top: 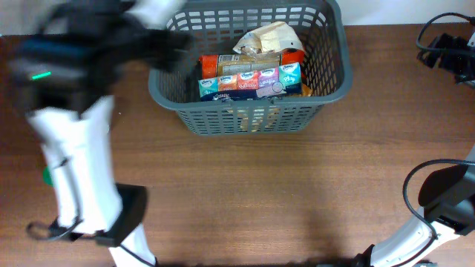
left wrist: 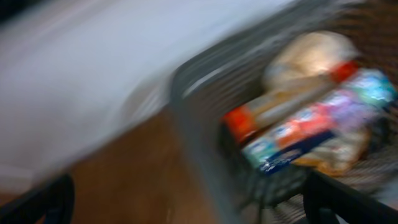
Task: Pack container
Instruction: 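Move the left gripper back toward the green-lidded jars, then grasp the green-lidded spice jar with the left gripper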
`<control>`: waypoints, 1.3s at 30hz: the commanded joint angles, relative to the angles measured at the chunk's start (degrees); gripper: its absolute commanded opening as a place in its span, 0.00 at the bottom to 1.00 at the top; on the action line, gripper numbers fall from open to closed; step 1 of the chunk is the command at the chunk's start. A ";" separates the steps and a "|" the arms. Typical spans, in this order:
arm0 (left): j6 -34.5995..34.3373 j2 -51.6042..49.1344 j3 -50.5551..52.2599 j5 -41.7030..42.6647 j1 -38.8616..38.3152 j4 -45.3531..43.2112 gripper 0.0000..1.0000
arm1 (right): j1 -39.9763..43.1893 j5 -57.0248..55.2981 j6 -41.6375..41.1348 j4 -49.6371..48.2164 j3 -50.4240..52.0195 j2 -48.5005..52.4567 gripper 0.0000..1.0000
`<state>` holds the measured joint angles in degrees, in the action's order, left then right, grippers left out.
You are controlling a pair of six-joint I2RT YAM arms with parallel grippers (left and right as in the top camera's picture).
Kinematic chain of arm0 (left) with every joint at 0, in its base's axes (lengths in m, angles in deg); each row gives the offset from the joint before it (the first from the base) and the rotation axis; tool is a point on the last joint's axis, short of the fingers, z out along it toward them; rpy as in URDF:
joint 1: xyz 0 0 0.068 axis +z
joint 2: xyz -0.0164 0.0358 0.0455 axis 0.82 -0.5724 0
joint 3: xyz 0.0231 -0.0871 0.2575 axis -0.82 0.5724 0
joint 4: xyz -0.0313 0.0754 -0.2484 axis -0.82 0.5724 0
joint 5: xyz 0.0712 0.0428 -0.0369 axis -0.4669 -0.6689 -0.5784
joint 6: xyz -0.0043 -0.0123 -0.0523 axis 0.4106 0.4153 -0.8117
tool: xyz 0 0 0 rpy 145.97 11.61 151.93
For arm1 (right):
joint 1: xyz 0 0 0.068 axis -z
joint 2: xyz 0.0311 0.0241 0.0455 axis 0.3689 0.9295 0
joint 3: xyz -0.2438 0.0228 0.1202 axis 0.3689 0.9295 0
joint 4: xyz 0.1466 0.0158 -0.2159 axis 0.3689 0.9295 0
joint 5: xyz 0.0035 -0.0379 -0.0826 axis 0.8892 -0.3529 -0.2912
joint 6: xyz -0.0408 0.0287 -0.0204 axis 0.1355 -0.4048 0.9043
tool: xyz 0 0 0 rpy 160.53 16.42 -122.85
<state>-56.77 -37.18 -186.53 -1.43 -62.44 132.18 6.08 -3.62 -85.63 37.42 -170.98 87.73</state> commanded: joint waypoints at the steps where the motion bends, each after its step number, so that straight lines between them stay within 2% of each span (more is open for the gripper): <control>1: -14.05 -3.67 2.54 0.74 10.58 3.30 1.00 | 0.00 0.66 -0.02 0.02 0.20 -0.96 0.99; 3: -16.68 -4.68 5.49 1.38 15.80 3.58 1.00 | 0.00 0.66 -0.02 0.02 0.20 -0.96 0.99; 8: -18.05 -8.59 15.76 2.16 23.43 3.56 0.95 | 0.00 0.66 -0.02 0.02 0.20 -0.96 0.99; 17: -18.03 -18.12 30.73 1.99 28.72 -2.47 0.90 | 0.00 0.66 -0.02 0.02 0.20 -0.96 0.99; 24: -18.10 -24.74 32.54 0.35 29.66 -4.39 0.89 | 0.00 0.66 -0.02 0.02 0.20 -0.96 0.99; 25: -18.32 -25.81 32.57 -0.85 29.66 -4.11 0.84 | 0.00 0.66 -0.02 0.02 0.20 -0.96 0.99; 27: -18.51 -27.06 32.57 -2.21 29.64 -3.93 0.84 | 0.00 0.66 -0.02 0.02 0.20 -0.96 0.99; 39: -19.12 -28.85 34.27 -6.69 29.66 -4.37 0.83 | 0.00 0.66 -0.02 0.02 0.20 -0.96 0.99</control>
<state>-75.13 -65.16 -152.61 -6.56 -33.19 128.14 6.08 -3.47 -85.67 37.42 -170.98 87.73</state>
